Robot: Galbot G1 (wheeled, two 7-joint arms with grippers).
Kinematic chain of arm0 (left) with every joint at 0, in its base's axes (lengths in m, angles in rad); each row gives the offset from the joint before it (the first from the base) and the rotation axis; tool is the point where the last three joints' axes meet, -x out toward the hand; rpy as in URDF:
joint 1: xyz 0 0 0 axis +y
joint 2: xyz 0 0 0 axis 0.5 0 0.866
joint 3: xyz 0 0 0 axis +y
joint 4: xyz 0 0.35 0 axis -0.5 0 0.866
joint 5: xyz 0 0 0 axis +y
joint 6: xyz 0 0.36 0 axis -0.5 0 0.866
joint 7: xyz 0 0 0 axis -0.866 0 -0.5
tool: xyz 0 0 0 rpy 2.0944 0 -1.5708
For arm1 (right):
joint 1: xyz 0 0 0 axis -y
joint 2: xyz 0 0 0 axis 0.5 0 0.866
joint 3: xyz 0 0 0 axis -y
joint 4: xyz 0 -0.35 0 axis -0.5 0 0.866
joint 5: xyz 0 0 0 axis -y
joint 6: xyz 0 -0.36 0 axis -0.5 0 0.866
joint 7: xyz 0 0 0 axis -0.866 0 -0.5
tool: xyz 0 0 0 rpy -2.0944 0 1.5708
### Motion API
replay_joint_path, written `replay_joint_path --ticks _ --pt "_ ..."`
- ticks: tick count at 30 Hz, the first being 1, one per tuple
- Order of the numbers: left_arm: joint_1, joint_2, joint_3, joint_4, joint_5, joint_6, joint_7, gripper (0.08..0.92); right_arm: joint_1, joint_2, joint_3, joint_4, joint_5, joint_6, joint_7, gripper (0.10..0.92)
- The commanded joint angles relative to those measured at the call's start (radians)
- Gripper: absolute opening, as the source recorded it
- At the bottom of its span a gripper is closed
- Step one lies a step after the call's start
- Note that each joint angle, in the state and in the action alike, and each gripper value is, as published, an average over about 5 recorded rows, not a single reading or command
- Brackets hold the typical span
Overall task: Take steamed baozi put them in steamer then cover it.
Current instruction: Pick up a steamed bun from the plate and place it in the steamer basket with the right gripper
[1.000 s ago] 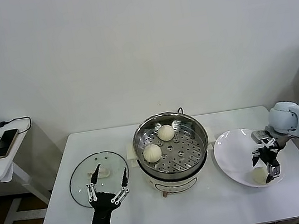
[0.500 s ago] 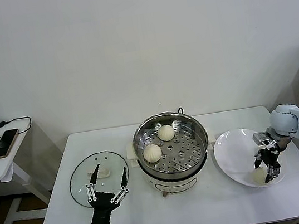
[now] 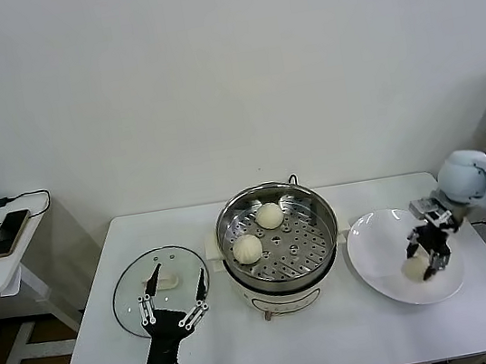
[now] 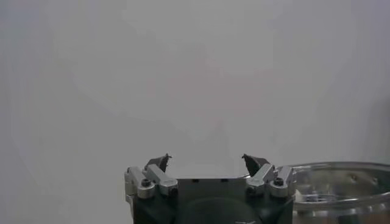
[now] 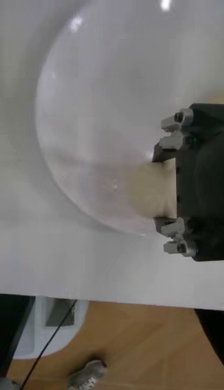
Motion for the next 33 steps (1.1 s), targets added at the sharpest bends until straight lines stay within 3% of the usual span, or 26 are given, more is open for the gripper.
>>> replay_joint_path --ticks 1,10,18,33 --pt "0.002 0.003 0.003 -0.006 -0.001 -0.001 0.000 0.823 0.349 0.100 -0.079 0.075 -0.008 0.190 -0.030 0.637" --pt "0.005 0.006 0.005 -0.010 -0.002 -0.004 0.000 0.823 0.479 0.268 -0.080 0.239 -0.032 0.359 -0.007 0.636" --pt "0.008 0.004 0.002 -0.013 -0.005 -0.010 0.000 0.823 0.378 0.365 -0.069 0.346 -0.143 0.444 0.055 0.636" --pt "0.007 0.001 -0.013 -0.023 -0.015 -0.011 0.002 0.823 0.189 0.437 -0.061 0.365 -0.337 0.588 0.125 0.638"
